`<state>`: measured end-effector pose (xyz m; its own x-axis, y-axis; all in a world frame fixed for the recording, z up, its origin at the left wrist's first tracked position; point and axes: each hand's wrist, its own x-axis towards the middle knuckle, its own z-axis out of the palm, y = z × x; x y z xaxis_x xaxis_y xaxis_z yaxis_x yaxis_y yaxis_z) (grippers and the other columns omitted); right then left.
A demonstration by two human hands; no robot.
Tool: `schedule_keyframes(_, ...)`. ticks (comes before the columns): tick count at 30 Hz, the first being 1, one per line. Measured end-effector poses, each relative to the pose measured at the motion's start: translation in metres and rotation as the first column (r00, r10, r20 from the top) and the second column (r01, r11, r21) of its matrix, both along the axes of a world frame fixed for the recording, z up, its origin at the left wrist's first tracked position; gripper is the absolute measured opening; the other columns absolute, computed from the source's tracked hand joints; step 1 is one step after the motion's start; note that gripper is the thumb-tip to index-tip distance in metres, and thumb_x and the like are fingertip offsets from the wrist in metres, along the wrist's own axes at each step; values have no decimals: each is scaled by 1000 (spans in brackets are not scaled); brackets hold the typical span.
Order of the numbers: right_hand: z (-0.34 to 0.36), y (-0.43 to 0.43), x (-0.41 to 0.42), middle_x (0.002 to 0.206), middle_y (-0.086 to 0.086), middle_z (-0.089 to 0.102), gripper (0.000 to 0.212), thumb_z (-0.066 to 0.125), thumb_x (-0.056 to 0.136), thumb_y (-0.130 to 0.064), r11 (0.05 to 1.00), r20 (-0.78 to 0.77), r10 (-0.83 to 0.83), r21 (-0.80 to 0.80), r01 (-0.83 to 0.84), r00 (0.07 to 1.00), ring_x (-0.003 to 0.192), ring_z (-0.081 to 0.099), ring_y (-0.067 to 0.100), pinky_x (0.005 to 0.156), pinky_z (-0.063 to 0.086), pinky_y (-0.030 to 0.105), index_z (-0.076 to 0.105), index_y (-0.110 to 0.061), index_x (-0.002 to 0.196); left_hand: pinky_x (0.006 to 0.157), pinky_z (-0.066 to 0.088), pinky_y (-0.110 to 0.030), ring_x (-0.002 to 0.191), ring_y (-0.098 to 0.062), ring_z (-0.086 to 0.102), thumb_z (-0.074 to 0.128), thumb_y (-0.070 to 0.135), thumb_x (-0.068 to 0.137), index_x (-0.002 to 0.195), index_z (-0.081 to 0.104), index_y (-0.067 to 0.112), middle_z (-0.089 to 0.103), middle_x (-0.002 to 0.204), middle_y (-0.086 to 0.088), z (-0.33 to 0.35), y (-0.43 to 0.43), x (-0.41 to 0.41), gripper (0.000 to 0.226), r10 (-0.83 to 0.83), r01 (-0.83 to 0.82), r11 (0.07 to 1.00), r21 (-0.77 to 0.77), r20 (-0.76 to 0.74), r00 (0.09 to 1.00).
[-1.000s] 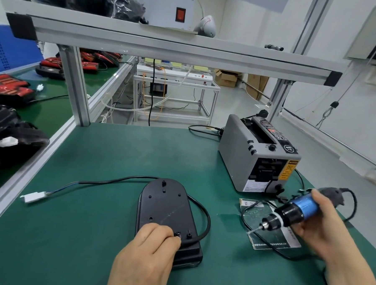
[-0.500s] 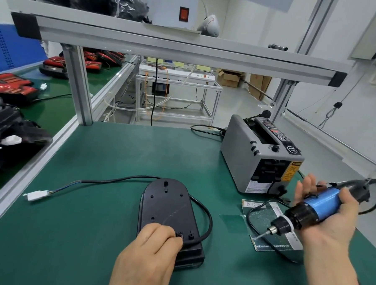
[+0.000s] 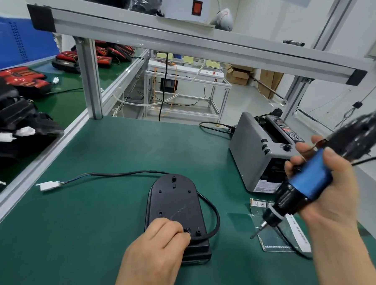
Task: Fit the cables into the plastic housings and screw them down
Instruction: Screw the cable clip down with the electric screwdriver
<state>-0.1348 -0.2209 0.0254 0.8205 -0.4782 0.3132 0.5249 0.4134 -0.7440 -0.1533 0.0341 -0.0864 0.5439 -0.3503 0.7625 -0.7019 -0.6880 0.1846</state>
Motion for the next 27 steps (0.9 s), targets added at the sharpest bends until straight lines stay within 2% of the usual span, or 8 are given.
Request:
schedule_keyframes(4,15,26,7,84,1,66,23,49,87,-21,995,33,98,-31,-97,995,65,58,12,65,54,25,59,-14,107,43,39,-15,81,-7,49,71,12,71,69,70,20,62,76,11,2,0,-2,8,1,-1,1000,17,-42,999)
schedule_keyframes(8,30,54,13,84,4,66,27,55,82,-18,983,41,123,-139,-116,992,63,58,15,64,53,29,57,-10,108,44,40,-16,80,-9,51,81,3,67,72,71,18,62,77,10,2,1,-5,19,4,-2,1000,17,-70,998)
schedule_keyframes(12,37,82,17,84,7,65,24,64,76,-14,966,57,121,-236,-105,991,60,58,18,61,52,33,58,-11,99,50,37,-14,80,-10,51,73,10,72,74,71,17,62,79,9,1,1,-5,8,-3,4,1000,27,-63,998)
schedule_keyframes(17,32,101,27,79,6,65,22,63,78,-15,961,-37,218,-164,-221,975,58,57,17,60,52,30,57,-9,98,55,41,-15,80,-12,52,73,9,73,77,70,17,62,81,8,0,1,-5,9,-5,6,1000,13,-71,997)
schedule_keyframes(20,30,105,33,77,5,64,26,64,77,-17,960,-95,262,-77,-269,960,57,56,16,59,52,29,56,-6,100,62,42,-18,80,-14,53,80,2,70,78,70,16,61,82,7,0,2,-6,19,-5,6,1000,16,-84,996)
schedule_keyframes(23,29,106,36,76,5,64,33,65,77,-16,968,-95,206,-124,-217,974,55,56,16,58,51,30,53,-5,105,68,42,-17,80,-14,52,83,1,65,78,70,15,61,81,6,1,2,-7,23,-13,16,1000,22,-92,996)
schedule_keyframes(27,24,108,36,77,4,66,35,64,78,-16,967,-76,210,-132,-219,975,55,56,16,58,50,29,51,-4,108,66,43,-19,79,-15,54,82,2,68,78,69,15,61,82,6,0,2,-8,21,-12,14,1000,18,-105,994)
